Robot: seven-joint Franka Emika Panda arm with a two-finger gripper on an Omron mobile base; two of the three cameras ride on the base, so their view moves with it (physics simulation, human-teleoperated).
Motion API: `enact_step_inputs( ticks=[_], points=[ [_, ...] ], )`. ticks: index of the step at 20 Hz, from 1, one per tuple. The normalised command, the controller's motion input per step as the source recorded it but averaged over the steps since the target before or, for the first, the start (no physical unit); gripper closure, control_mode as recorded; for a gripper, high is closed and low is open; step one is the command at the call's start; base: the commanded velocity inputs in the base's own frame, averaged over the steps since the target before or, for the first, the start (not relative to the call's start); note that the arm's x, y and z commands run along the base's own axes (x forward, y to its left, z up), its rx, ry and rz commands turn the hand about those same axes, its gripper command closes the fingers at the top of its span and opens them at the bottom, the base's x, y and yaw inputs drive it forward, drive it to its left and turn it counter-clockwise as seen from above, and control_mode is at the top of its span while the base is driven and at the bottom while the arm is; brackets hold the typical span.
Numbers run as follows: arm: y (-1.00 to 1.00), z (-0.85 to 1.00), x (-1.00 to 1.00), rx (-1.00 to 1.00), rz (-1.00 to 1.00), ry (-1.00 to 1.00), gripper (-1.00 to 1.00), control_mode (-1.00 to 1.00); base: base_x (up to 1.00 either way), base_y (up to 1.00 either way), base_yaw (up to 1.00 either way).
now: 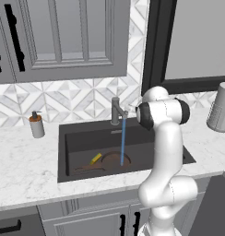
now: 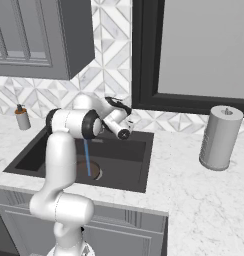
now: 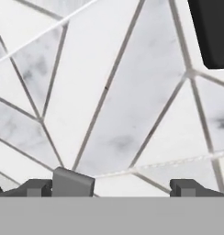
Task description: Pick the pan and sponge and place them into the sink. Then turn on the water.
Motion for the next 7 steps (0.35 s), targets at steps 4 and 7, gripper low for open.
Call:
enact_step_inputs(
  ticks=[4,7],
  points=[
    [-0.89,0.00,0.00,0.04,0.00,0.00,-1.00,-1.00,0.00,0.00,0.00],
    [-0.81,0.00,0.00,0.02,0.00,0.00,-1.00,-1.00,0.00,0.00,0.00]
  ],
)
